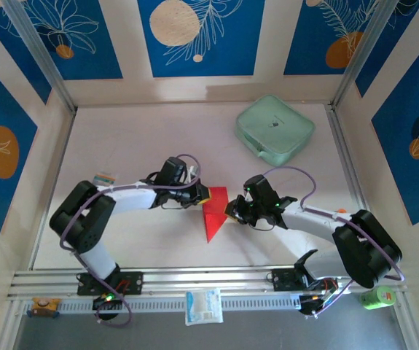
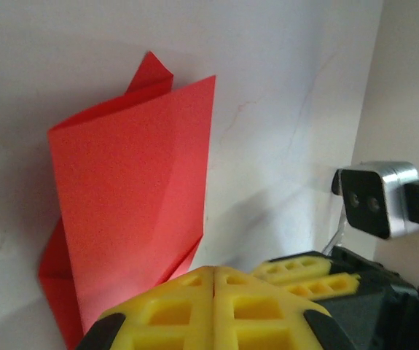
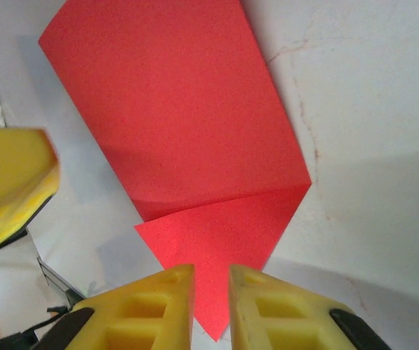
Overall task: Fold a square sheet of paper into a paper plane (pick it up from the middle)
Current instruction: Perform the fifth fold on the wing at the bottom-center of the table.
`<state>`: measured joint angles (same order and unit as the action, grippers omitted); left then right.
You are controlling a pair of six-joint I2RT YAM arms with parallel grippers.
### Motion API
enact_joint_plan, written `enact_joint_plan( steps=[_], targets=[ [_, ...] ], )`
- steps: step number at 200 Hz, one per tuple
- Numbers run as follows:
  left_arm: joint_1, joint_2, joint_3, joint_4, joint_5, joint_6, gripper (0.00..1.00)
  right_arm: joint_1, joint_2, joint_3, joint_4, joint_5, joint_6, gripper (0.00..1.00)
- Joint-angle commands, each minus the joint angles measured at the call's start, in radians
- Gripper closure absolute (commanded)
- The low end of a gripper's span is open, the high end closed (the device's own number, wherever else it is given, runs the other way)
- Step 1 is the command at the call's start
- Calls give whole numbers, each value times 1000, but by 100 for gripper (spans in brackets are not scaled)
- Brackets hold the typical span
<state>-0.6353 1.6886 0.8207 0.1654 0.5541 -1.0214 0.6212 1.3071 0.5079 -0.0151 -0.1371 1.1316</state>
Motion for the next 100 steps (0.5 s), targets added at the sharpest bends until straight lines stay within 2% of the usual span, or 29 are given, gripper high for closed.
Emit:
enact_joint_plan(
  steps=[1, 73, 100],
  targets=[
    [-4, 37, 32, -66, -27, 21, 97, -9, 2, -13, -7, -41, -32, 78],
    [1, 130, 4, -66, -8, 46, 100, -44, 47, -8, -20, -76, -33, 63],
    [5, 141, -43, -5, 15, 41, 100, -50, 76, 0, -16, -87, -26, 54]
  ],
)
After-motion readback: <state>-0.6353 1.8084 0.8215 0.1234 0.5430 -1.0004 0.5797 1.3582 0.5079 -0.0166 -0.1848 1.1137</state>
